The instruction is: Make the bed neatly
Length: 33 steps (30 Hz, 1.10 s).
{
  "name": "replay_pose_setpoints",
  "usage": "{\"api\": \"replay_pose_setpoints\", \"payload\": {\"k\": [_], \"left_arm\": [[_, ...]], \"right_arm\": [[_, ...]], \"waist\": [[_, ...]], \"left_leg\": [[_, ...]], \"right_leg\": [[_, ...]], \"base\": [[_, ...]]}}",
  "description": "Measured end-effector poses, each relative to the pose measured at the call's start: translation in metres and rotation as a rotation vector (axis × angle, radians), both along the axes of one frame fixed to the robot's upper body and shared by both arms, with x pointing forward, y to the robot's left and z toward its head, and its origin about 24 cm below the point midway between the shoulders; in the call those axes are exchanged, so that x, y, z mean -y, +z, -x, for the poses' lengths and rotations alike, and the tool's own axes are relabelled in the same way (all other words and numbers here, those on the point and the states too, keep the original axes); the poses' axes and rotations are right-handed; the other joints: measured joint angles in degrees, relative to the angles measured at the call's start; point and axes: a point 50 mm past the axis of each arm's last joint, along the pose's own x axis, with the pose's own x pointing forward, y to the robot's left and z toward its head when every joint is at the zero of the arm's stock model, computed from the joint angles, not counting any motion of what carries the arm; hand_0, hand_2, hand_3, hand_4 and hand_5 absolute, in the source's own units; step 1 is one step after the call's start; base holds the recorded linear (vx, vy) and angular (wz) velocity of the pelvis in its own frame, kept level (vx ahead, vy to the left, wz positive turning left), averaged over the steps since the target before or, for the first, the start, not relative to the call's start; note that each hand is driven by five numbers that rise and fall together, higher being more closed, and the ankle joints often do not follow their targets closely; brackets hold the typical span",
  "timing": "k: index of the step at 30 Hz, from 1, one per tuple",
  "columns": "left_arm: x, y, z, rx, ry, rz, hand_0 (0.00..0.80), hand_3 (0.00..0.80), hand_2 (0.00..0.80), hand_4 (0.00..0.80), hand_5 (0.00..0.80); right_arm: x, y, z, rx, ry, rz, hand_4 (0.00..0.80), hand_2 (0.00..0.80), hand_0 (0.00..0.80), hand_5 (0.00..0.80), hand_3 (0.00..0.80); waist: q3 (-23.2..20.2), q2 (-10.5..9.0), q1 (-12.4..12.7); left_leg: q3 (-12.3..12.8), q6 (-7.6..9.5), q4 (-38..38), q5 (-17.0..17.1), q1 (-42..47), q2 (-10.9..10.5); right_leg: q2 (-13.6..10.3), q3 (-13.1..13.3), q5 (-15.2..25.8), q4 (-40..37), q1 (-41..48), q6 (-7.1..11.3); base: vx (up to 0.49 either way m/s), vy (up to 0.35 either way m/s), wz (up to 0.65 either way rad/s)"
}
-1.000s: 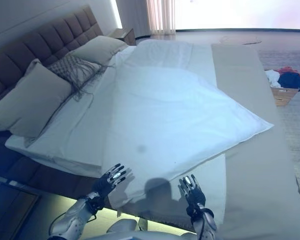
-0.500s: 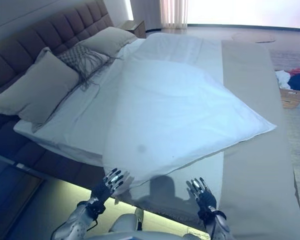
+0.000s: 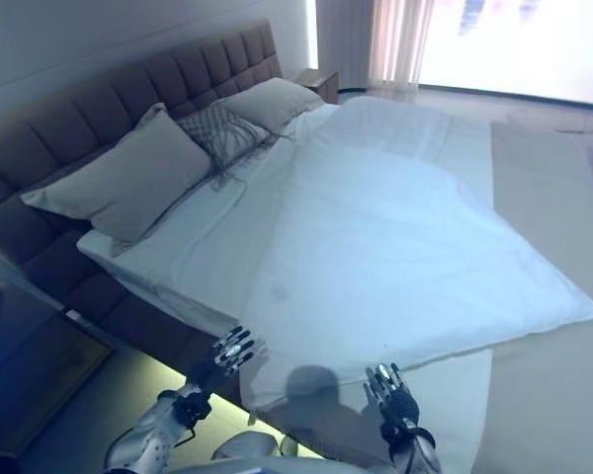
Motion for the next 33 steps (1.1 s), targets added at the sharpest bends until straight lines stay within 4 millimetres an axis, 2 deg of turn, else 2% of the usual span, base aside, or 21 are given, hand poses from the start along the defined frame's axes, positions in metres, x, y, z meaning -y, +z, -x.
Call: {"api": "replay_pose_setpoints", "payload": {"k": [3,4,5,6,10,14,22,30,33], "left_arm": [[-0.001,0.003,-0.007,0.003,0.012,-0.016,0.0,0.0,0.0,0.0,0.0],[0.0,0.003,-0.008,0.007,0.011,-0.014,0.0,0.0,0.0,0.0,0.0],[0.002,0.003,-0.009,0.009,0.01,-0.006,0.0,0.0,0.0,0.0,0.0],[0.005,0.002,-0.009,0.01,0.006,0.007,0.0,0.0,0.0,0.0,0.0],[0.014,-0.001,-0.005,-0.005,0.009,0.04,0.0,0.0,0.0,0.0,0.0],[0.016,-0.001,-0.006,-0.008,0.007,0.045,0.0,0.0,0.0,0.0,0.0],[0.014,-0.002,-0.005,-0.015,0.004,0.038,0.0,0.0,0.0,0.0,0.0],[0.017,-0.002,-0.004,-0.014,-0.023,0.053,0.0,0.0,0.0,0.0,0.0],[0.024,-0.004,-0.002,-0.021,-0.061,0.061,0.0,0.0,0.0,0.0,0.0]], "right_arm": [[0.004,0.001,-0.012,0.03,0.005,0.01,0.0,0.0,0.0,0.0,0.0],[0.005,-0.001,-0.01,0.02,0.002,0.007,0.0,0.0,0.0,0.0,0.0],[0.007,-0.002,-0.009,0.012,-0.004,0.011,0.0,0.0,0.0,0.0,0.0],[0.011,-0.003,-0.007,0.003,-0.013,0.016,0.0,0.0,0.0,0.0,0.0],[0.022,-0.003,-0.004,-0.003,-0.045,0.03,0.0,0.0,0.0,0.0,0.0],[0.027,-0.002,-0.004,-0.003,-0.049,0.037,0.0,0.0,0.0,0.0,0.0],[0.025,-0.003,-0.003,-0.005,-0.045,0.03,0.0,0.0,0.0,0.0,0.0],[0.025,-0.003,-0.003,-0.003,-0.054,0.037,0.0,0.0,0.0,0.0,0.0],[0.025,-0.003,-0.003,0.006,-0.074,0.033,0.0,0.0,0.0,0.0,0.0]], "waist": [[-0.17,-0.25,-0.14],[-0.46,-0.51,-0.18],[-0.61,-0.61,-0.25],[-0.71,-0.19,0.0],[-1.08,1.02,0.07],[-1.54,1.63,0.04],[-2.52,0.64,0.04],[-3.22,1.67,-0.13],[-3.15,1.72,-0.37]], "left_leg": [[0.05,-0.11,-1.17,0.06,0.78,1.76],[-0.06,-0.52,-1.65,0.29,1.25,2.22],[-0.26,-1.54,-2.06,0.95,1.99,2.8],[-0.3,-2.12,-2.63,1.34,2.41,3.46],[-0.07,-2.22,-3.16,1.41,3.06,4.8],[0.03,-2.1,-3.86,1.16,3.11,4.8],[0.05,-2.23,-4.2,1.08,3.08,4.06],[0.21,-2.0,-4.53,1.25,3.07,3.75],[0.4,-1.92,-4.53,1.27,2.96,2.7]], "right_leg": [[2.42,0.16,2.22,-14.21,-0.18,3.93],[3.4,0.31,4.64,-17.81,0.41,5.57],[4.51,0.12,7.22,-19.57,1.93,5.57],[5.77,-0.11,7.2,-20.35,2.68,5.14],[7.5,-0.23,6.27,-20.17,2.59,4.09],[7.06,-0.08,6.04,-19.59,2.38,3.89],[6.07,0.22,5.91,-18.87,2.18,4.33],[5.96,0.17,5.85,-19.02,1.83,4.46],[4.67,0.4,5.34,-17.53,1.56,5.06]], "base": [[0.015,-0.183,-0.19],[-0.006,-0.147,0.01],[-0.009,-0.146,0.06],[0.01,-0.136,0.01],[0.038,-0.1,-0.04],[0.025,-0.069,-0.02],[0.005,-0.032,-0.01],[0.004,0.064,-0.01],[-0.044,0.103,0.03]]}}
